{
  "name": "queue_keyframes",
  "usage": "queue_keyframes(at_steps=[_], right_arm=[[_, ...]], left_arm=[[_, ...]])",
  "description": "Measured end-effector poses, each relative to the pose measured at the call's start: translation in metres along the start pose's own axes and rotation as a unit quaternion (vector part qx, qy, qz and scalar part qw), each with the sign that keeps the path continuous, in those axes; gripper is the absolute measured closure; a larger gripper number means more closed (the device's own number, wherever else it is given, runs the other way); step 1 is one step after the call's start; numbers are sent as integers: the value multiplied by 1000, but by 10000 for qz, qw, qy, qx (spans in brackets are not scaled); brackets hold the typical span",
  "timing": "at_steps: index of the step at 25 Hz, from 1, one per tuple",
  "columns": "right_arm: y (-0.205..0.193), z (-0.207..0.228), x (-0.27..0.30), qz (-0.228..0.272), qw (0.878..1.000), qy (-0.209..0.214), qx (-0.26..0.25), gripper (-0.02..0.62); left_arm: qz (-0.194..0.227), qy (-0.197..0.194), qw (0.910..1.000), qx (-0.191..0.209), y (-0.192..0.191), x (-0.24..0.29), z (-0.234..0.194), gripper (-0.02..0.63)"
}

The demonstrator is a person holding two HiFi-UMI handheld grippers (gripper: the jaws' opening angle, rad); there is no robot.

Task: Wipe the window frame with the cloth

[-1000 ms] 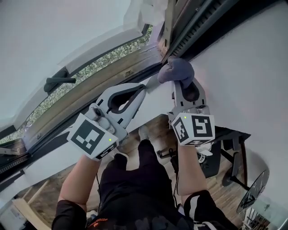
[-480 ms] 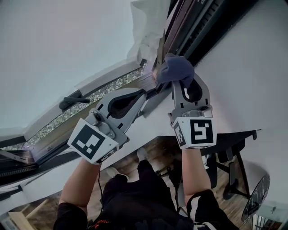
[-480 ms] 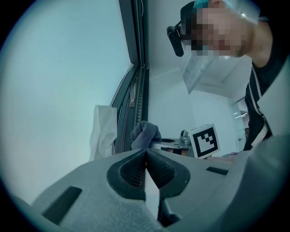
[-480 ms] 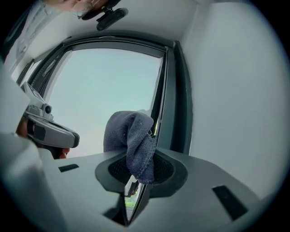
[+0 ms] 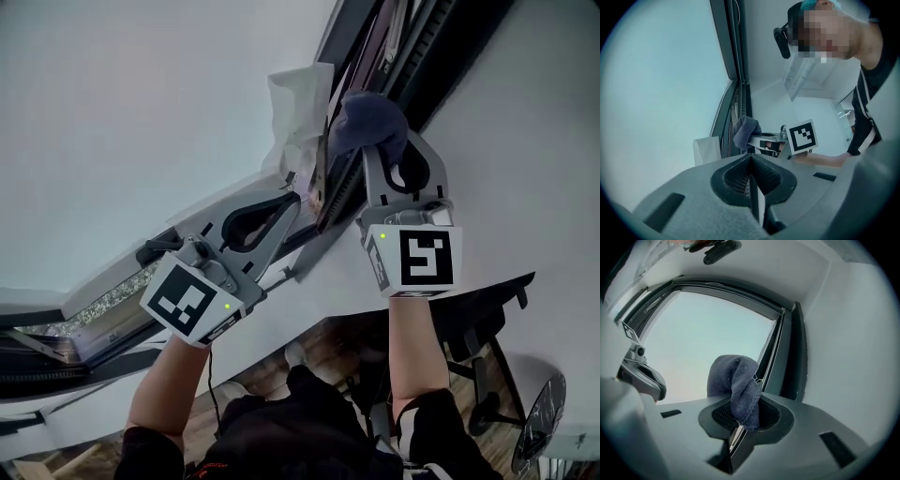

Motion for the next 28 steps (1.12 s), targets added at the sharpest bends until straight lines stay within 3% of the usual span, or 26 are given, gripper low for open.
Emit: queue_keyframes(at_steps=[17,28], right_arm=[[69,15,21,499,9945,-432,-807,523],[81,21,25,568,9924,-566,-936,523]], left_arm=[[386,-113,9987,297,36,11,-22,586],[448,-132,9984,322,41,13,-25,586]])
Point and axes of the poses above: the fingertips, and each gripper's own axes: x forward along the fingers, z to its right, y out of its top, the point moved 8 cm from there along -x, backward along the fingers, and after that the axes turned 8 degrees about x, right-handed, at the moved point
